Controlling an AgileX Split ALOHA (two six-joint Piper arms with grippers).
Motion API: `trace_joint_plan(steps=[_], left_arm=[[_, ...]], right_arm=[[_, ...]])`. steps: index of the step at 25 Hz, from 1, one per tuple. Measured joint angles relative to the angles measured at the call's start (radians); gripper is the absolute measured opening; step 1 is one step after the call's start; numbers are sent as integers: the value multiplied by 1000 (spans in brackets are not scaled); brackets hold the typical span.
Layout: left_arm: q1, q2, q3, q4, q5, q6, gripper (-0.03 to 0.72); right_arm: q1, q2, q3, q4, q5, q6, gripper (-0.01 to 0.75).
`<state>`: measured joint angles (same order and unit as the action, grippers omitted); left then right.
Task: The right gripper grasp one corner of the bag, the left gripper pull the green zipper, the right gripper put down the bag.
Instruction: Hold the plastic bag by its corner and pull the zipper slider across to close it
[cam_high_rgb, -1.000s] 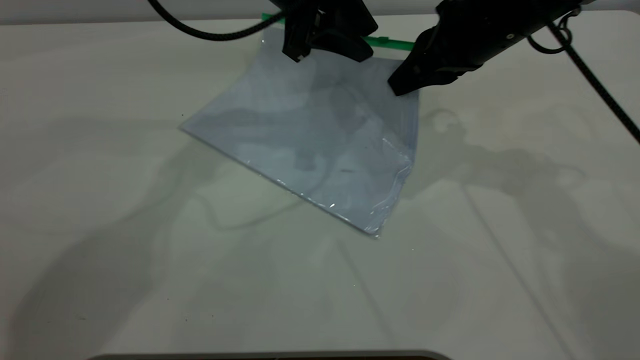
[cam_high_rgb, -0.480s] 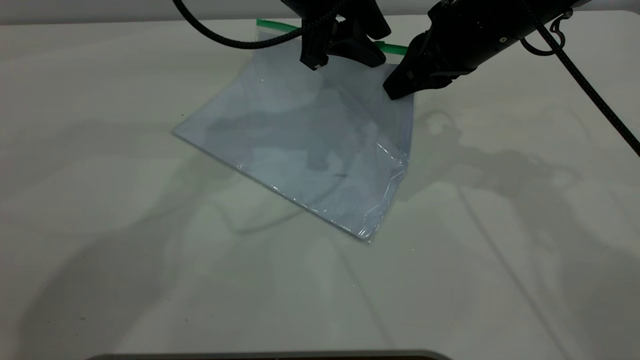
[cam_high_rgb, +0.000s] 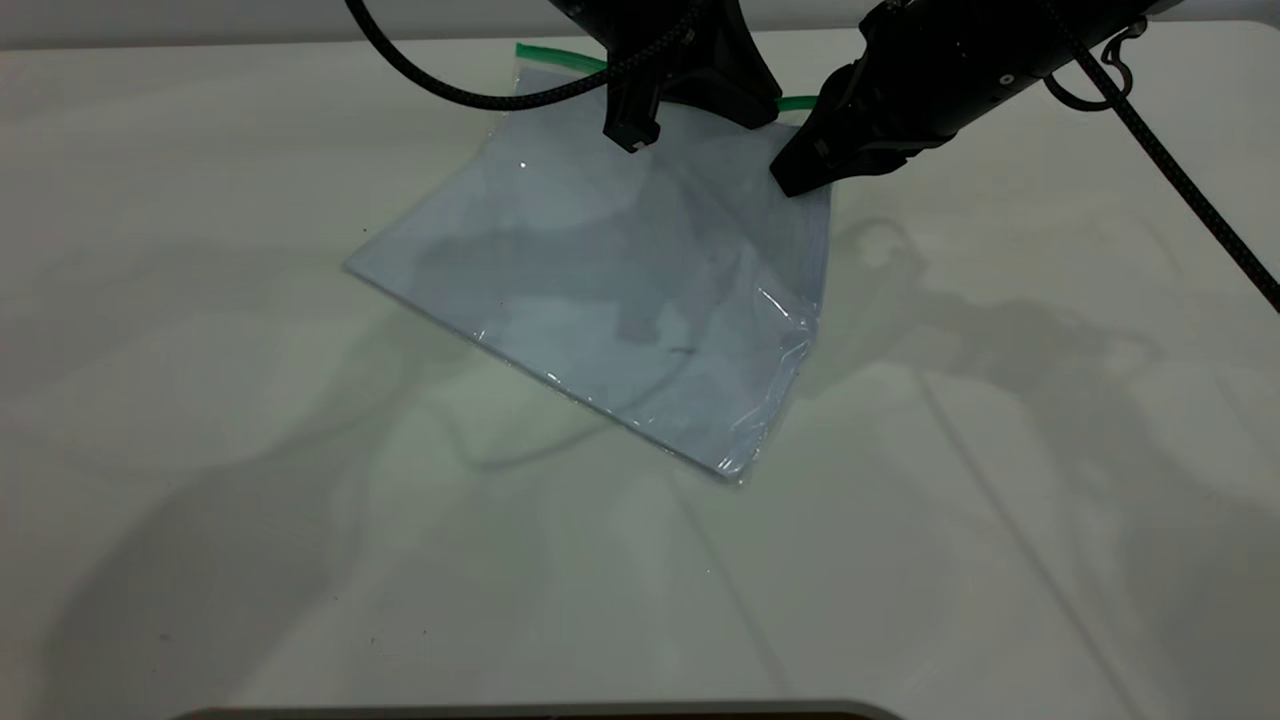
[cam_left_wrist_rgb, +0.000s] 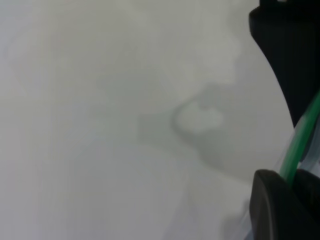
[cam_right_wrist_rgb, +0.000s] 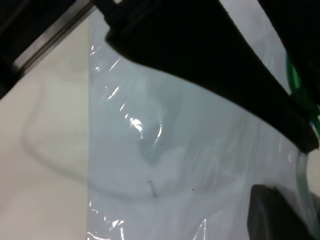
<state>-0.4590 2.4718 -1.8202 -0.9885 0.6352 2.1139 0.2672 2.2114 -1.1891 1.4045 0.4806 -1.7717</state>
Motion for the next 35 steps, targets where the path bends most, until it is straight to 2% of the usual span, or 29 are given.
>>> trace_joint_plan(steps=[7, 21, 27, 35], left_arm=[[49, 3, 0, -20, 6, -9, 55], [163, 4, 0, -22, 0, -76, 55], [216, 4, 0, 55, 2, -174, 55], [271, 4, 0, 189, 17, -312, 55]], right_arm=[[-17, 0, -2, 47, 30, 7, 36], [-118, -1, -3, 81, 126, 17, 36], [-164, -1, -3, 66, 138, 37, 36], [-168, -1, -3, 49, 134, 41, 36]])
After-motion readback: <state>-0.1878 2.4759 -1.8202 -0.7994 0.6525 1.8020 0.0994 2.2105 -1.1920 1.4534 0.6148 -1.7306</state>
